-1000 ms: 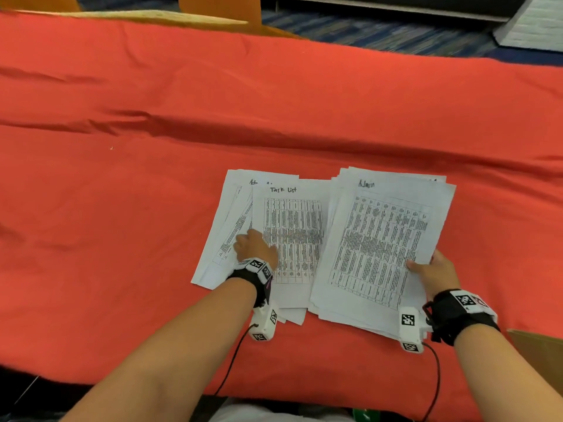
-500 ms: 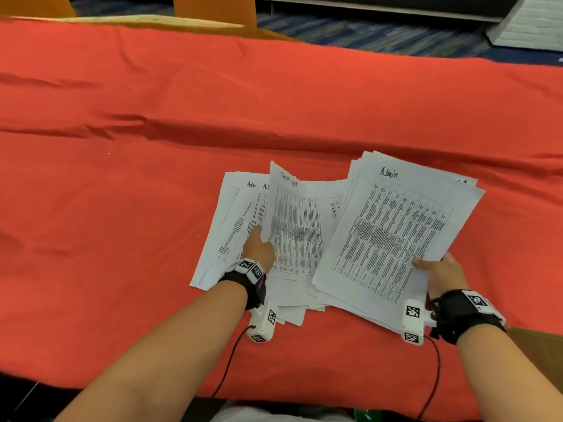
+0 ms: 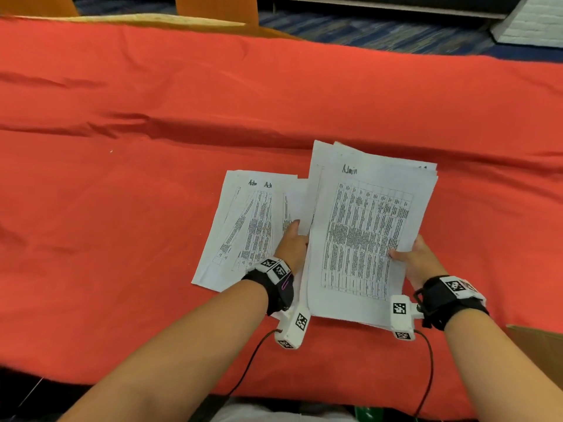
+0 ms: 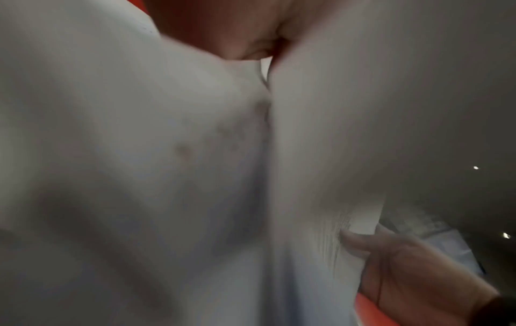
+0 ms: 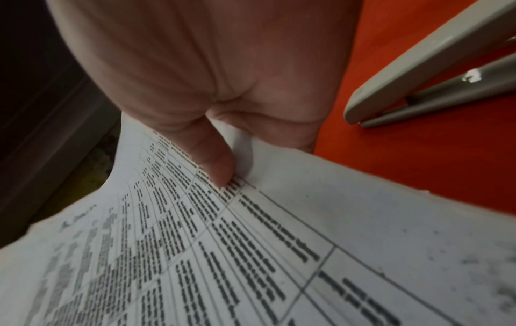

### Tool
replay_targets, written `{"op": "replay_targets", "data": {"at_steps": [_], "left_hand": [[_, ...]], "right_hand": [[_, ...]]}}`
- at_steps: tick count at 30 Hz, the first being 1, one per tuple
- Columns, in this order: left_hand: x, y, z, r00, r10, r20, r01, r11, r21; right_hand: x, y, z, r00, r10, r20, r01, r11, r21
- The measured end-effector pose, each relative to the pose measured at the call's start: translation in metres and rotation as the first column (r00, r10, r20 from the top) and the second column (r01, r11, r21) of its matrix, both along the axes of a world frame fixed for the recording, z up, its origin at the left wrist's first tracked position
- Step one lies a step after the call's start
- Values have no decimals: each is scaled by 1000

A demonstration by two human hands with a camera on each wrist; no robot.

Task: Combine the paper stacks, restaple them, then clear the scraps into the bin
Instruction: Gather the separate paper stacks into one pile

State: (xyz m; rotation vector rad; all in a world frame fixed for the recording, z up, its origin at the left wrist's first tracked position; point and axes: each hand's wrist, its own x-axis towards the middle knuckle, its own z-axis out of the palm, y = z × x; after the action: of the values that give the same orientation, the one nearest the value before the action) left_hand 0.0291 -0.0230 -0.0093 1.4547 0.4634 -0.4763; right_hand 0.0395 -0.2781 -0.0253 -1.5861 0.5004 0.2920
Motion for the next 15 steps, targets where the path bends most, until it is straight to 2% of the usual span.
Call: {"op": "replay_targets", "data": {"at_steps": [3,7,12,15], "left_hand": [[-5,-6,7,996,-80,32,74,983,166],[-6,-16,-4,964,-255,71,211,904,372],[-7,-26,-10,918,-395,22,343,822,454],[-2,-34,-18,888,-460,11,395,775,494]], "right_hand": [[1,0,4,1000,5,-3,-5,999,-48],[3,2,7,998,-62,0,61,995,-78],[-1,-8,0,999,-14,-46,8,992,-127],[-5,-24,-9,994,-96,-46,85,978,-192]]}}
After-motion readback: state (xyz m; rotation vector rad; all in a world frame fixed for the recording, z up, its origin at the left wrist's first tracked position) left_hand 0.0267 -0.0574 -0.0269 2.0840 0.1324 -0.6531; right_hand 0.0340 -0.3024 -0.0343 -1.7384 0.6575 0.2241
